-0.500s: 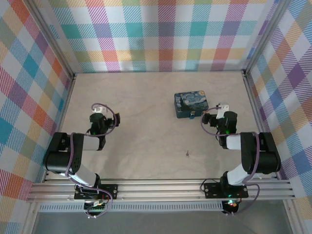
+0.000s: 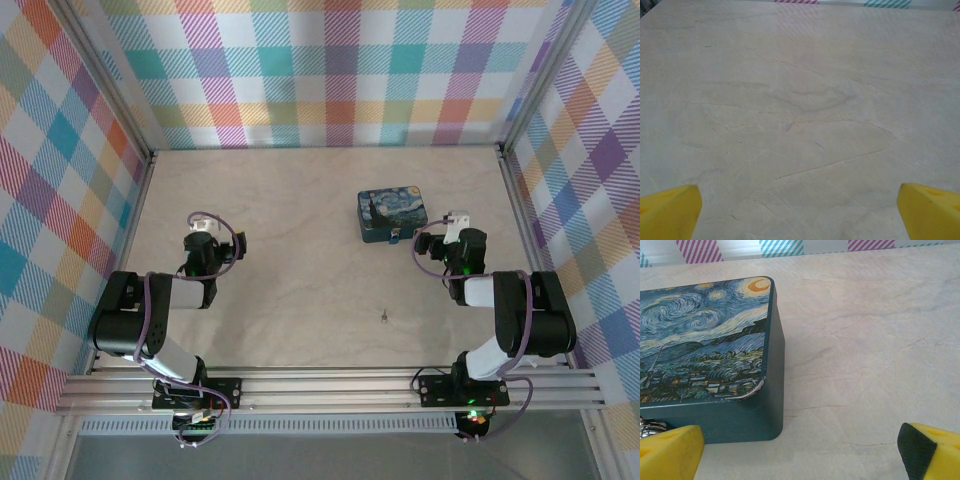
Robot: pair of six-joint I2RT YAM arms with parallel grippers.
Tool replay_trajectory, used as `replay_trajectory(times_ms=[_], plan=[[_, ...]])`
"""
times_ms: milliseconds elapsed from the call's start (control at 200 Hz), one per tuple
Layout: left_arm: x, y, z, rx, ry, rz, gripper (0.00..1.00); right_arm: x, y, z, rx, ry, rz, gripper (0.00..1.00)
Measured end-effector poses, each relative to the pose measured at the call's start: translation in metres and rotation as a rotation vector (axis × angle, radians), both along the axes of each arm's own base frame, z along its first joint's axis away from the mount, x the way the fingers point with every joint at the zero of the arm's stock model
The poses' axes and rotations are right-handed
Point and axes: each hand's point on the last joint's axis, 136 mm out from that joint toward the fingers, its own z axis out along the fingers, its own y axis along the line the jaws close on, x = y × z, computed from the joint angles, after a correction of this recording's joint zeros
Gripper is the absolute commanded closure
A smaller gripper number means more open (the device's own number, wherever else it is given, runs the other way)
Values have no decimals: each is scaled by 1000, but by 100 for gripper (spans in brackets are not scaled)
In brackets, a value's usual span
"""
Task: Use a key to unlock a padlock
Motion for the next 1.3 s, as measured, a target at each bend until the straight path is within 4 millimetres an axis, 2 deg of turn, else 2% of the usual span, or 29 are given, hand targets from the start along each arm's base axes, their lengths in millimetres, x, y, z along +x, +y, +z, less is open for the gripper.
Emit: replay_trajectory(times_ms=[705, 795, 910, 1000, 1135, 1235, 1300], plan=[[-4, 2, 3, -4, 11, 18, 0, -3, -5, 3, -3, 9, -28, 0], [-8, 4, 19, -3, -4, 27, 0, -6, -7, 19, 0, -1, -45, 0], [-7, 2, 55, -19, -60, 32, 0, -4, -8, 48, 27, -11, -61, 0], [-4, -2, 84, -76, -100, 35, 0, -4, -8, 67, 74, 0, -80, 0], [7, -11, 116, -211, -83, 38, 0, -12, -2, 85, 189, 76, -100, 0], [9, -23, 128, -330, -53, 24, 0, -23, 8, 92, 301, 148, -95, 0], [5, -35, 127, -408, -18, 6, 0, -35, 17, 89, 364, 208, -90, 2]])
